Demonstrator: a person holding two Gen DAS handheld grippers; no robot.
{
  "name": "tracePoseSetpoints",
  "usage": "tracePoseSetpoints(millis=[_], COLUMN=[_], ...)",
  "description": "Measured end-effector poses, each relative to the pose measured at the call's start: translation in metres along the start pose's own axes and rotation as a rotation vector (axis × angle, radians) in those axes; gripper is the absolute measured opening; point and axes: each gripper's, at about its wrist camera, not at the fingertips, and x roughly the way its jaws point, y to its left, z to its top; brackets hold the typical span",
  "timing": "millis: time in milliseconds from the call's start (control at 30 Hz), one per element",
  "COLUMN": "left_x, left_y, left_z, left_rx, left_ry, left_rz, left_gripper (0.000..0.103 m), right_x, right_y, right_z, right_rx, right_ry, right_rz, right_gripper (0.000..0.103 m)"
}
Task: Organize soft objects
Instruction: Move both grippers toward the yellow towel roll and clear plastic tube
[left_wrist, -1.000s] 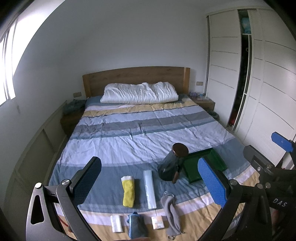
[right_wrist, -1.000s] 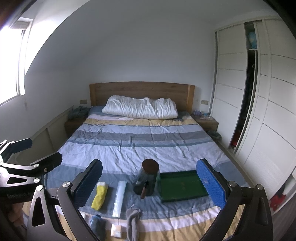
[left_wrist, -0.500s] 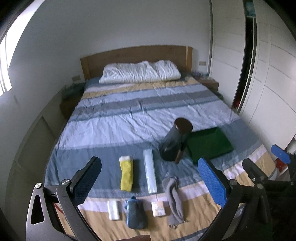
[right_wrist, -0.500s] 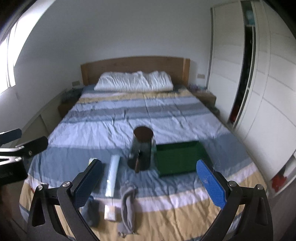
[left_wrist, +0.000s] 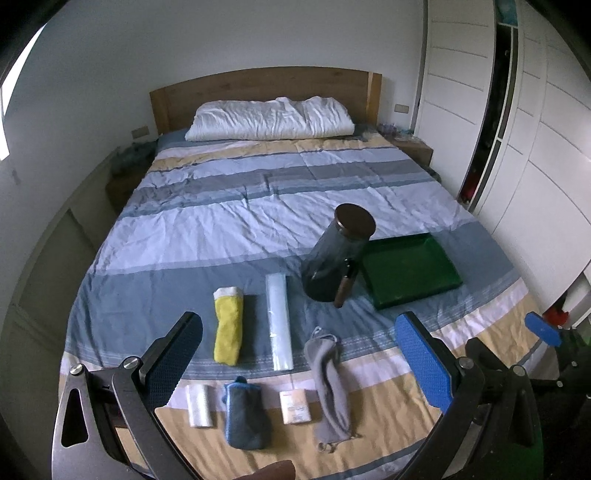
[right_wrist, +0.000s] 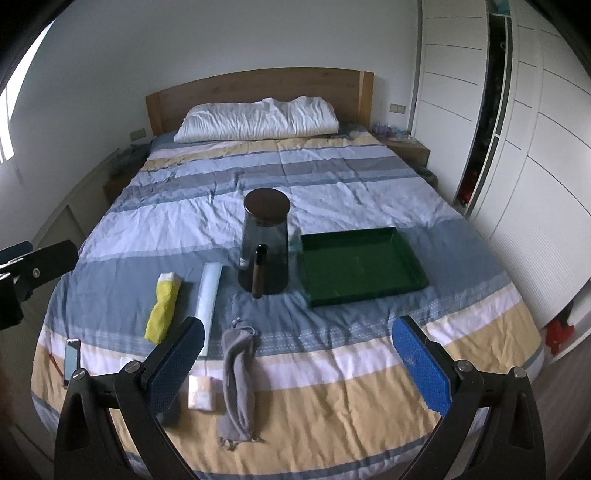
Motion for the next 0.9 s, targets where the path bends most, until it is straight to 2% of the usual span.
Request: tracePoseSetpoints(millis=[367, 500, 633, 900], left_x=[0.003, 0.004, 0.004, -0.004], left_y=[-0.029, -0.031, -0.033, -0.035], left_z=[0.009, 0.011, 0.014, 0.020], left_rx=[0.009, -0.006, -0.025, -0.057], left_ry=[-0.039, -0.065, -0.070, -0.107], left_rz=[0.018, 0.043, 0.037, 0.085], left_gripper=[0.102, 0.102, 0.102, 0.102], right_x=[0.004, 0.004, 0.003, -0.011], right_y=[-0.013, -0.020, -0.023, -0.021], right_z=[0.008, 0.012, 0.020, 0.037], right_rx=[-0.051, -0.069, -0.094, -0.151], right_ry=[-0.047, -0.060, -0.067, -0.137], right_rz=[0.000, 0.001, -0.002, 0.014], right_gripper=[0.103, 0.103, 0.103, 0.103])
